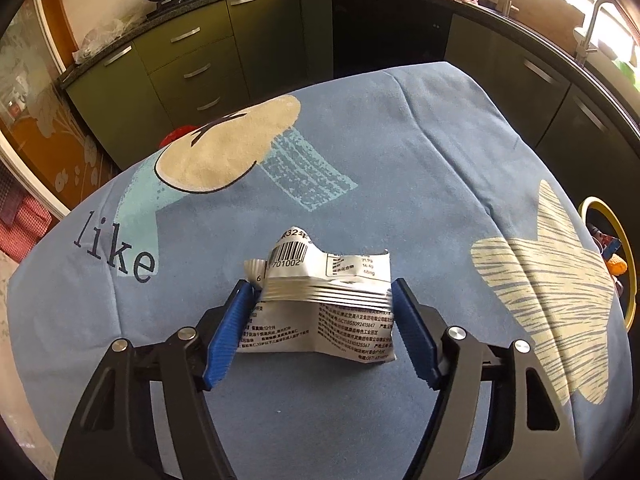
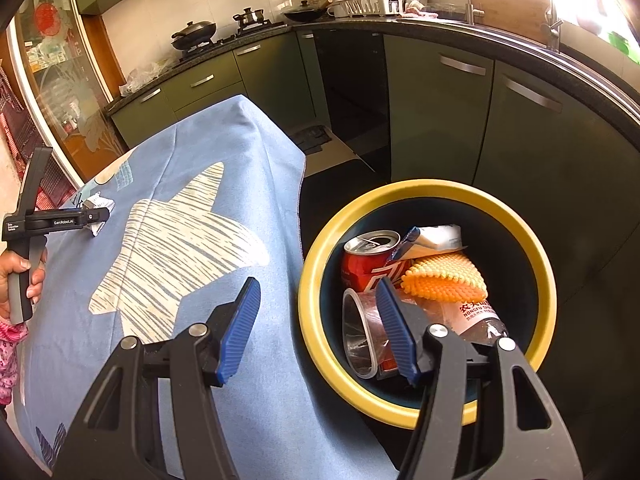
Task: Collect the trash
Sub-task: 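Carry the wrapper over the bin and open the left gripper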
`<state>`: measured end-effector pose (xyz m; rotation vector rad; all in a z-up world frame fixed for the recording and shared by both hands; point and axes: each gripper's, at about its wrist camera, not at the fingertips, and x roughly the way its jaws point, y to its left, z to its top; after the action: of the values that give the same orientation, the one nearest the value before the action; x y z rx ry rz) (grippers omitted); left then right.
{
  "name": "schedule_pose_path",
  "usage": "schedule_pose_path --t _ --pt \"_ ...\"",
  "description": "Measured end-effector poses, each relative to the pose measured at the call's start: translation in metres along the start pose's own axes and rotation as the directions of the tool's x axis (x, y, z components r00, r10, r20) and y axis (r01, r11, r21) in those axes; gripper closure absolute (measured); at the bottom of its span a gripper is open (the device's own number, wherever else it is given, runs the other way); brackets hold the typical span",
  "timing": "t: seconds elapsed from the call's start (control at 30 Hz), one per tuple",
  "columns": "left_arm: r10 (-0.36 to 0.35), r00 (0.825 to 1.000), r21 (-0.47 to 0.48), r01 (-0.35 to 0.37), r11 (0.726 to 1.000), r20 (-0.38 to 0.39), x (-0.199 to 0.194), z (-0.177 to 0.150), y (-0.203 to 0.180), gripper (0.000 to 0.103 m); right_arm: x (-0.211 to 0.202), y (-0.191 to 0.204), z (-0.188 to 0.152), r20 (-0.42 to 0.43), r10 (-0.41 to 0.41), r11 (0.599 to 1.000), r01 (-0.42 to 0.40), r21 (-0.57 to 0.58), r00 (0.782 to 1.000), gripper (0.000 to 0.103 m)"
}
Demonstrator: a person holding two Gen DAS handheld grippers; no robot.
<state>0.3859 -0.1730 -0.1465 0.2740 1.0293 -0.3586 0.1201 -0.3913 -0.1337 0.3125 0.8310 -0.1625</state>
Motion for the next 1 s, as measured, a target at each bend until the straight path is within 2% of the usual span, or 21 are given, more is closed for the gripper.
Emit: schedule_pose_path --t 0.3,0.43,0.57,0.73,0.9,1.0 --pt "-0.034 0.998 0.042 0.032 0.999 0.057 -0.035 -0.008 -0.015 0.034 -0.016 -0.003 0.001 0.033 -0.004 1.0 0.003 0.003 0.999 0.046" --pt "-0.07 0.994 0.091 0.063 0.994 0.078 -0.061 -0.012 -0.038 0.034 -0.024 -0.006 -0.001 0.041 -0.008 1.0 0.008 0.004 0.999 0.046" --pt "-0.129 0.986 0.165 0.11 0.98 0.106 -0.088 -0.013 -0.076 0.034 -0.035 -0.019 -0.008 0.052 -0.036 0.999 0.035 0.026 0.998 0.046" --pt "-0.258 0.96 0.283 0.221 0.934 0.104 -0.117 -0.013 -0.142 0.034 -0.056 -0.057 -0.02 0.077 -0.102 0.991 0.094 0.1 0.992 0.046" --pt "-0.358 0.931 0.394 0.303 0.868 0.072 -0.126 -0.009 -0.217 0.034 -0.071 -0.098 -0.034 0.086 -0.15 0.974 0.133 0.182 0.985 0.045" --pt "-0.41 0.912 0.449 0.357 0.819 0.023 -0.12 -0.003 -0.267 0.034 -0.077 -0.117 -0.042 0.088 -0.162 0.966 0.14 0.216 0.983 0.045"
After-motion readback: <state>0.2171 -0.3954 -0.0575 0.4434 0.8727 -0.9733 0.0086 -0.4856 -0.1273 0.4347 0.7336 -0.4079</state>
